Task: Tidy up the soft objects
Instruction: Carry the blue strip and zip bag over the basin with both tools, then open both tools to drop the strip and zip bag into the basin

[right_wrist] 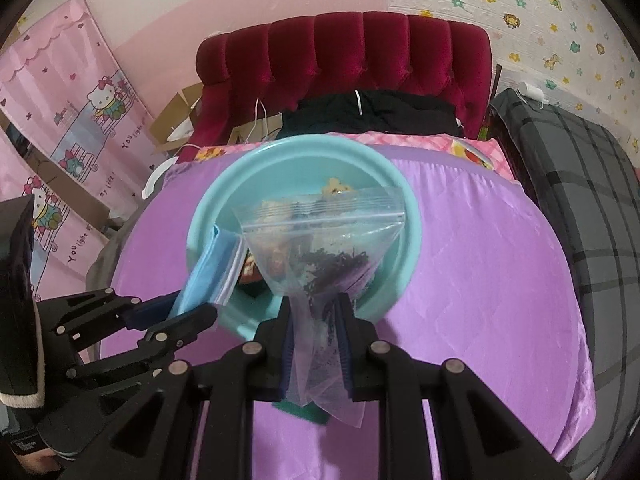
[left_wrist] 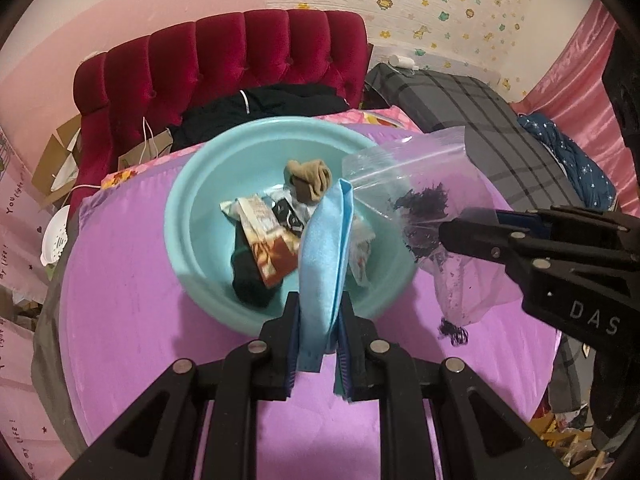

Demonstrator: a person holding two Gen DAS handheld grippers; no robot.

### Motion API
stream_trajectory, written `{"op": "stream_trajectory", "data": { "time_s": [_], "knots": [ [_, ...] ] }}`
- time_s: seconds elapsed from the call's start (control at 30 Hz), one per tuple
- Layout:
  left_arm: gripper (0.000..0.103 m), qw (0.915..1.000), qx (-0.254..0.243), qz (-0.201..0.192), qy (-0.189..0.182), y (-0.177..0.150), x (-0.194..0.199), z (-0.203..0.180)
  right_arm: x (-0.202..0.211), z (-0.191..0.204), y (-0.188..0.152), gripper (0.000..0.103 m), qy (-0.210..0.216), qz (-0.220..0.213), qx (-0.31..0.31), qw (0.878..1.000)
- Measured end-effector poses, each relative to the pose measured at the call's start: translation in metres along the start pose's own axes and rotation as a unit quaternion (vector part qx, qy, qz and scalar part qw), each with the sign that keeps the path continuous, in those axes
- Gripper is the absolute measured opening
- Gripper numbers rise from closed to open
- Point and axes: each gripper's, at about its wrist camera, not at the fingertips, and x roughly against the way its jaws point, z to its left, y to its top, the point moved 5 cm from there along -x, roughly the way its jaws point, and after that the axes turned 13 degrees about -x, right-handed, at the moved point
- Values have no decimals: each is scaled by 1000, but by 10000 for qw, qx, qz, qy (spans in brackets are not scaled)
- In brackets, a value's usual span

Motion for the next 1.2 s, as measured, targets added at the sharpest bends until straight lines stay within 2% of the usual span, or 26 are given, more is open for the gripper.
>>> {"op": "stream_trajectory", "data": {
  "time_s": [0.3,0.5,0.6,0.9,1.2],
  "knots": [
    [18,10000,-46,26,25,27,-26,21,-33,2,28,20,-53,70,-121,9999],
    [18,9999,18,119,-5,40,-51,35,-63,-5,42,20,-39,283,-373,9989],
    [18,9998,35,150,-98,44,-62,39,-75,-7,50,20,-157,292,-375,9987],
    [18,9995,42,299,-22,57,-104,58,-114,-12,62,21,-249,425,-479,9976],
    [18,9987,94,499,-18,55,-136,73,-141,-16,69,21,-385,499,-595,9962]
  ]
}}
